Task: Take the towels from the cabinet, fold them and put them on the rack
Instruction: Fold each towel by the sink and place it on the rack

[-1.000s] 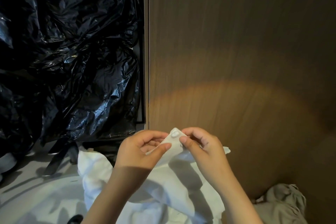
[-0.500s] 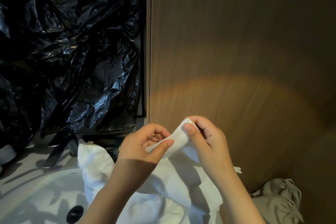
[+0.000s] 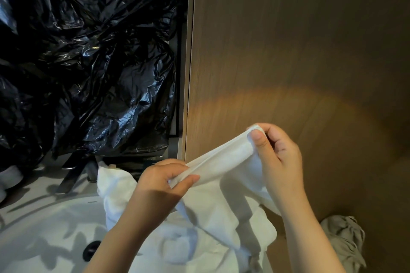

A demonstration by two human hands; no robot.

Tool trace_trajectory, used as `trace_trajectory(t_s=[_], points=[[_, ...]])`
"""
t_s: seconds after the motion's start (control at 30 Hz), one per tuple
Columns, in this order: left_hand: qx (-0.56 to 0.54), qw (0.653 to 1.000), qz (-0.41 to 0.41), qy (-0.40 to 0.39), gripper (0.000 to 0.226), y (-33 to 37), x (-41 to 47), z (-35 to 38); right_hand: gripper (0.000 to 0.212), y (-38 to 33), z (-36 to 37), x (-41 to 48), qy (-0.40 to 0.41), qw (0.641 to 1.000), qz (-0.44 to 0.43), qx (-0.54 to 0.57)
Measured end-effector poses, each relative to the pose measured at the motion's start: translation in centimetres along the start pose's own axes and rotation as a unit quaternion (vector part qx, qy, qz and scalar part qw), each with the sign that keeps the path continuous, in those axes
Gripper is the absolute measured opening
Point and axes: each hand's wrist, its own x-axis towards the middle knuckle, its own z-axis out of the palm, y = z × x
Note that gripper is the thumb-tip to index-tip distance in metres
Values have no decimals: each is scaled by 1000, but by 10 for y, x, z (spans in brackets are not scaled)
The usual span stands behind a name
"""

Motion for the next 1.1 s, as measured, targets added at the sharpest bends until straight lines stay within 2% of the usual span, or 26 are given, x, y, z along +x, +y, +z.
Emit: trace_trajectory(t_s=[0.23,0.43,0.53,0.67,0.73,0.9,0.97,1.1], points=[[10,998,58,22,12,-7,7,-4,14,-11,-9,16,12,999,-31,-8],[18,996,69,56,41,0,31,-10,15,-31,-14,32,31,996,-78,-27],[10,993,93,76,47,15,49,-20,15,-45,-21,44,54,992,-105,-32],[-5,980,162,117,48,32,60,-34,19,-57,-31,57,106,986,-130,-11],[-4,980,173,101,46,32,60,-38,18,-57,-32,59,113,985,-129,-7],[69,993,94,-27,40,7,48,-28,18,-43,-19,51,99,989,-103,-21],[90,992,56,-67,50,-3,43,-24,17,-39,-14,48,95,990,-97,-25],[72,993,-22,-93,56,-21,37,-25,16,-36,-12,48,93,991,-91,-32]])
